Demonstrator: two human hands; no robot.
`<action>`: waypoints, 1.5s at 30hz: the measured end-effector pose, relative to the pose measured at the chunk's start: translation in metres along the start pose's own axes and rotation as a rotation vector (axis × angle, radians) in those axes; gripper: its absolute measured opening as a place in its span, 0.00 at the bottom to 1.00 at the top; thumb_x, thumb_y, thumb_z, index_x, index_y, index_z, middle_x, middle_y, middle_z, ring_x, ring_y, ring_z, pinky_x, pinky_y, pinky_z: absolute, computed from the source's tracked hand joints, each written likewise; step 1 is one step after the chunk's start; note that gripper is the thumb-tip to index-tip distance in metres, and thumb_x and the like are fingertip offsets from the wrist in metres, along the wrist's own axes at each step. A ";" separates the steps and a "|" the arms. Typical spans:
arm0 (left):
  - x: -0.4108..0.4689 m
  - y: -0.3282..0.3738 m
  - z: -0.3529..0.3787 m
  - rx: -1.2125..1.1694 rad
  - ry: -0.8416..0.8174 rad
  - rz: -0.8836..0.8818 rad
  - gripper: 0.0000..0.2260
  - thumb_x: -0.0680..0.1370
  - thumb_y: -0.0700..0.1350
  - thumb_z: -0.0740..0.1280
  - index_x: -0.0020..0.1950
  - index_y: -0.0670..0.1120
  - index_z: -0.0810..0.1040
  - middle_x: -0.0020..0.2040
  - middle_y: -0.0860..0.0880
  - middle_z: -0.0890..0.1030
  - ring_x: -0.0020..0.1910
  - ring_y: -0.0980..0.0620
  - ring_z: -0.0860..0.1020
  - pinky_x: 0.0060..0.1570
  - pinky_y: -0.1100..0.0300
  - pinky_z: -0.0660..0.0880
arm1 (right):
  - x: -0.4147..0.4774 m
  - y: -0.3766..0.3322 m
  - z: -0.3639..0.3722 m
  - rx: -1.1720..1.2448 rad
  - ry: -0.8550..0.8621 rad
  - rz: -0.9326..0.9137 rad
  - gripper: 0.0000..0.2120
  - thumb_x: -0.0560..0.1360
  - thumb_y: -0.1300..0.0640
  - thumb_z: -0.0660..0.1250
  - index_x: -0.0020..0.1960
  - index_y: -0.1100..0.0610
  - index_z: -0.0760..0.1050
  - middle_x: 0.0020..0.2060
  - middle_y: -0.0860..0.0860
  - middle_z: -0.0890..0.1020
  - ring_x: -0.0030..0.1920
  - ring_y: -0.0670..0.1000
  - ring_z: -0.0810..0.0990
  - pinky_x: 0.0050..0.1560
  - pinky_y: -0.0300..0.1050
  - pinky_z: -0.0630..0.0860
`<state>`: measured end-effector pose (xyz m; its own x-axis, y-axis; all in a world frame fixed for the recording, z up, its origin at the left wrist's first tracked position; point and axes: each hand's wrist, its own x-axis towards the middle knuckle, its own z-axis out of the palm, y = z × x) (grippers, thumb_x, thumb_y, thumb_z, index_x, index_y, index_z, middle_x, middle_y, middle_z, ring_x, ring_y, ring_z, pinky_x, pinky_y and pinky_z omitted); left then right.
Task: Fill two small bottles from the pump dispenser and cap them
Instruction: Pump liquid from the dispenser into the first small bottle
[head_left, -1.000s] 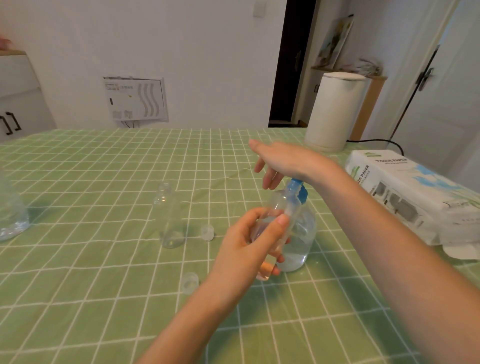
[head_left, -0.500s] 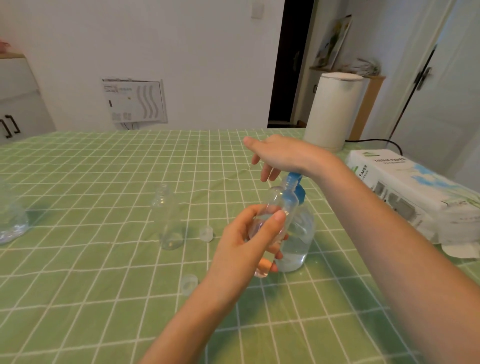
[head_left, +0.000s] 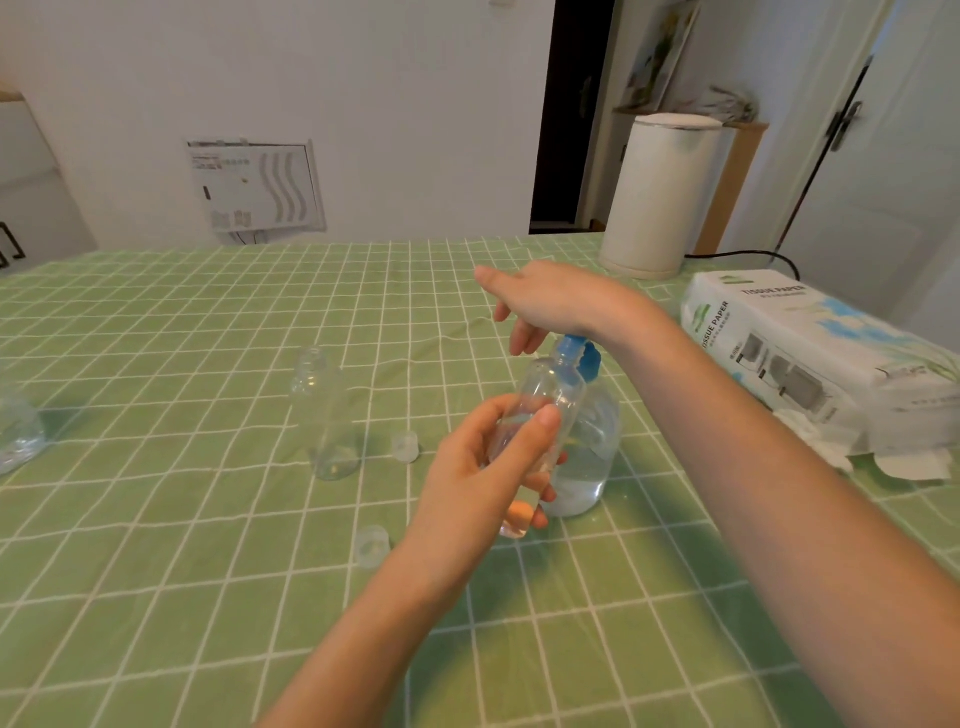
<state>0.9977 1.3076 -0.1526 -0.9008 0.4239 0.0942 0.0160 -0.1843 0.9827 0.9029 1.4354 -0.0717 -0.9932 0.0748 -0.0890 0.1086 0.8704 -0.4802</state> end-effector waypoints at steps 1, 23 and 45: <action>0.000 0.000 0.000 0.007 0.000 0.000 0.15 0.68 0.58 0.70 0.50 0.52 0.80 0.35 0.52 0.82 0.30 0.55 0.76 0.27 0.65 0.73 | 0.000 0.000 -0.001 -0.002 0.000 -0.006 0.31 0.80 0.38 0.46 0.60 0.60 0.74 0.41 0.53 0.84 0.50 0.54 0.81 0.48 0.48 0.68; -0.001 0.000 0.004 -0.001 0.008 -0.008 0.21 0.65 0.58 0.66 0.54 0.49 0.79 0.34 0.54 0.82 0.29 0.57 0.76 0.26 0.66 0.73 | -0.002 0.001 -0.001 0.006 -0.011 -0.053 0.28 0.79 0.38 0.49 0.57 0.58 0.76 0.38 0.52 0.84 0.49 0.54 0.82 0.54 0.50 0.73; -0.001 0.000 0.004 0.000 0.008 0.013 0.18 0.65 0.57 0.67 0.52 0.51 0.79 0.35 0.53 0.82 0.30 0.57 0.76 0.26 0.66 0.73 | -0.003 0.000 -0.001 -0.015 -0.047 -0.023 0.30 0.78 0.35 0.50 0.61 0.57 0.74 0.38 0.49 0.85 0.49 0.53 0.82 0.59 0.51 0.72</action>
<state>1.0004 1.3107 -0.1525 -0.9041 0.4141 0.1053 0.0277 -0.1892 0.9815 0.9055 1.4357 -0.0702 -0.9923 0.0321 -0.1194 0.0849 0.8787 -0.4697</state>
